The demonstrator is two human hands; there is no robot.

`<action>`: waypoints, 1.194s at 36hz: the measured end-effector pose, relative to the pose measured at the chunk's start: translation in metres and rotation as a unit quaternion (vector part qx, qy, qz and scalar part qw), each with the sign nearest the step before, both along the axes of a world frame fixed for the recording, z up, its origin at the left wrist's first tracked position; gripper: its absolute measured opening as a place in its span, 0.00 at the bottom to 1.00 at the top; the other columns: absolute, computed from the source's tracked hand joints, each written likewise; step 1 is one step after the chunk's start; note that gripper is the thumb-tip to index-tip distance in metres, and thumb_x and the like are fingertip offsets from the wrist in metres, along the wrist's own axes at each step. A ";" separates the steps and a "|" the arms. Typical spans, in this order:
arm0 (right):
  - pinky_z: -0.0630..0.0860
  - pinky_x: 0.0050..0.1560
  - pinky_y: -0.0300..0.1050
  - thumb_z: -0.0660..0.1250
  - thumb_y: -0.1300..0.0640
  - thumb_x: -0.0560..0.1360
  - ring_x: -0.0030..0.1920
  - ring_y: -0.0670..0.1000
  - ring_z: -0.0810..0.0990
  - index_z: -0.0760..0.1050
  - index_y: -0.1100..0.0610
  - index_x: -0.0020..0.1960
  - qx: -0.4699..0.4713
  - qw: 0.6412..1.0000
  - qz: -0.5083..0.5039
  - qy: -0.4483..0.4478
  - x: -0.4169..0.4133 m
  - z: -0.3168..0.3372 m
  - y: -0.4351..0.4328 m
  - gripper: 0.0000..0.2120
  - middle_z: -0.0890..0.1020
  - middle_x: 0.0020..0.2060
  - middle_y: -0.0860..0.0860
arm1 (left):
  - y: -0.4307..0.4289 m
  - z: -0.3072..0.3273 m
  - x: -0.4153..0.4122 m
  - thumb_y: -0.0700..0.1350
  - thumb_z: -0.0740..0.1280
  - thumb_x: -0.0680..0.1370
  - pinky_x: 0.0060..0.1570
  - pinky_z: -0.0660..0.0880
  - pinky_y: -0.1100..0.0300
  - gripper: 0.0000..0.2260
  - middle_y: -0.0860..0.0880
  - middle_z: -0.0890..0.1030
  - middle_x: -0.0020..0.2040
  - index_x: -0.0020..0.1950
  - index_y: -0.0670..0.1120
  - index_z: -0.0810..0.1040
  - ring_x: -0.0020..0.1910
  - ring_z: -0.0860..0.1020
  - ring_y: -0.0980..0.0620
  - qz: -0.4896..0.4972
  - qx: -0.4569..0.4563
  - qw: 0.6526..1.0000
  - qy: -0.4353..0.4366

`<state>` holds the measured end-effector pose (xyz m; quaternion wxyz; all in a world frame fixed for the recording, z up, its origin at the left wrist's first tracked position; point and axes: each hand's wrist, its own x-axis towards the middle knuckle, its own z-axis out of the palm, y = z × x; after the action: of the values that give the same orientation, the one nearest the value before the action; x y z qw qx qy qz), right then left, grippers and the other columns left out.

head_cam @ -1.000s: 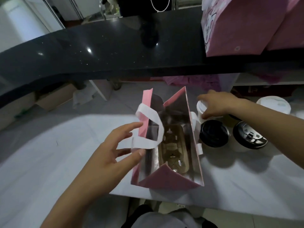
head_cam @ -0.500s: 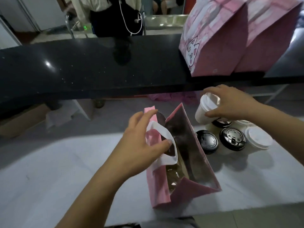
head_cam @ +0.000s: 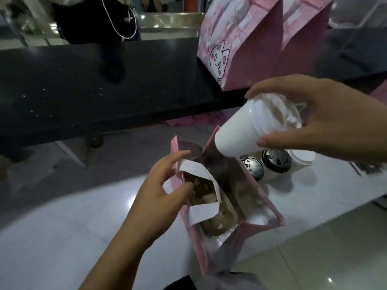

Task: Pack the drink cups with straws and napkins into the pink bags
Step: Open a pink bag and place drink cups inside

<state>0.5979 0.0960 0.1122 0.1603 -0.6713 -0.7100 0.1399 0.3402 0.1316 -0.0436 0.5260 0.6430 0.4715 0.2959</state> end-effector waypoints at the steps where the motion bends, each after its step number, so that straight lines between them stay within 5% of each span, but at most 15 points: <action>1: 0.73 0.55 0.43 0.73 0.31 0.62 0.59 0.37 0.75 0.68 0.27 0.63 -0.015 1.000 0.015 -0.002 -0.010 0.001 -0.003 0.31 0.75 0.61 0.33 | 0.000 -0.001 -0.003 0.55 0.68 0.71 0.59 0.80 0.46 0.23 0.65 0.73 0.69 0.64 0.74 0.72 0.66 0.74 0.60 -0.002 -0.011 1.000 -0.015; 10: 0.76 0.57 0.47 0.70 0.38 0.69 0.61 0.44 0.71 0.58 0.30 0.69 -0.114 0.975 0.114 -0.153 -0.078 -0.051 -0.004 0.33 0.67 0.65 0.37 | 0.006 -0.010 -0.020 0.44 0.67 0.69 0.55 0.82 0.46 0.27 0.65 0.78 0.62 0.65 0.67 0.75 0.64 0.77 0.57 -0.007 -0.048 0.994 -0.097; 25: 0.74 0.55 0.49 0.78 0.48 0.66 0.60 0.57 0.75 0.66 0.39 0.72 -0.303 0.941 0.035 -0.148 -0.070 -0.162 0.018 0.38 0.72 0.62 0.50 | 0.017 -0.025 -0.048 0.34 0.70 0.75 0.40 0.83 0.57 0.29 0.64 0.80 0.60 0.63 0.68 0.76 0.59 0.81 0.54 -0.006 -0.076 0.991 -0.114; 36: 0.76 0.51 0.46 0.75 0.52 0.69 0.58 0.53 0.74 0.65 0.41 0.73 -0.344 0.932 0.045 -0.107 -0.070 -0.165 0.009 0.36 0.69 0.61 0.49 | 0.020 -0.026 -0.051 0.35 0.71 0.76 0.48 0.84 0.51 0.29 0.67 0.79 0.60 0.63 0.69 0.75 0.60 0.80 0.56 -0.009 -0.068 0.992 -0.110; 43: 0.77 0.57 0.52 0.76 0.50 0.69 0.58 0.54 0.77 0.67 0.45 0.73 -0.301 0.929 0.092 -0.196 -0.072 -0.168 0.001 0.35 0.74 0.63 0.50 | 0.016 -0.020 -0.049 0.39 0.73 0.75 0.53 0.82 0.45 0.27 0.67 0.78 0.61 0.64 0.68 0.75 0.61 0.79 0.57 -0.012 -0.066 0.991 -0.117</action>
<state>0.5254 0.0973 -0.0559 -0.2052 -0.6341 -0.7102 0.2267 0.2916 0.1480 -0.0635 0.6225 0.5732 0.4176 0.3312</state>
